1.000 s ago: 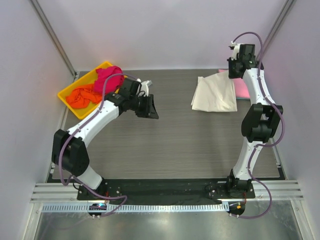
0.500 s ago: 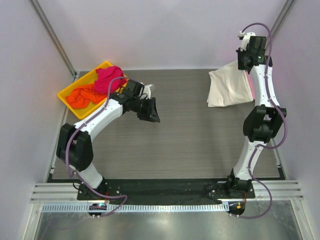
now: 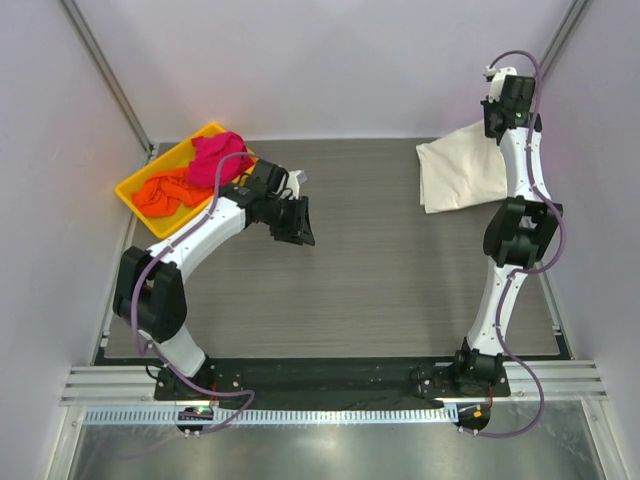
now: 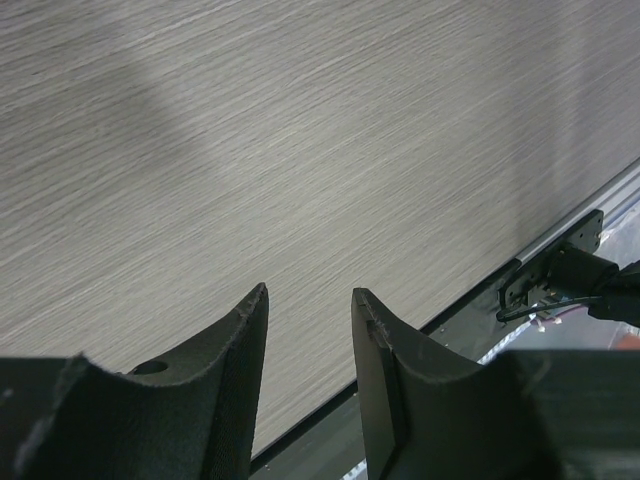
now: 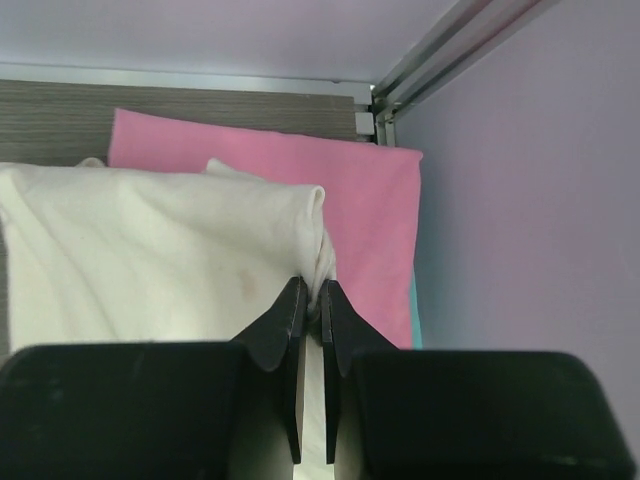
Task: Fold and stack the t-shirts
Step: Neatly place the folded tshirt to the corner
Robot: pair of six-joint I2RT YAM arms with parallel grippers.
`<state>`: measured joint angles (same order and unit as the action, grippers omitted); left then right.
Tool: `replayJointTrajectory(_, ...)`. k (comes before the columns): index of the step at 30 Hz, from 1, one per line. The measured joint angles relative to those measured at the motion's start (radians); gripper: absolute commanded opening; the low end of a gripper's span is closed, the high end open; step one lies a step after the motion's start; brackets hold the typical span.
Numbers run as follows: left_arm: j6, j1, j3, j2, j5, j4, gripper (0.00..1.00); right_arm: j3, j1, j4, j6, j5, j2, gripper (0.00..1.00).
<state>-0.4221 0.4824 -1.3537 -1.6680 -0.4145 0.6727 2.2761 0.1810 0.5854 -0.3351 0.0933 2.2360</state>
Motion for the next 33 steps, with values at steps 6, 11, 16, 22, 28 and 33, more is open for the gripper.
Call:
replayJointTrajectory(6,0.003,0.0,0.0,-0.003,0.003,-0.001,0.4,0.024,0.051,-0.011,-0.003,-0.006,0.069,0.01)
replayJointTrajectory(11,0.003,0.0,0.0,-0.003,0.005,-0.002,0.41,0.017,0.067,-0.019,-0.003,-0.011,0.054,0.01)
replayJointTrajectory(16,0.003,0.0,0.0,-0.003,0.026,-0.002,0.42,0.012,0.066,-0.031,0.002,-0.028,0.029,0.01)
replayJointTrajectory(22,0.002,0.0,0.0,-0.003,0.026,-0.004,0.42,0.017,0.074,-0.046,0.019,-0.04,0.024,0.01)
replayJointTrajectory(28,0.002,0.0,0.0,-0.003,0.027,-0.006,0.42,0.014,0.088,-0.06,0.04,-0.043,0.024,0.01)
replayJointTrajectory(33,0.003,0.0,0.0,-0.008,0.028,-0.006,0.42,-0.002,0.102,-0.115,0.075,-0.056,0.026,0.02)
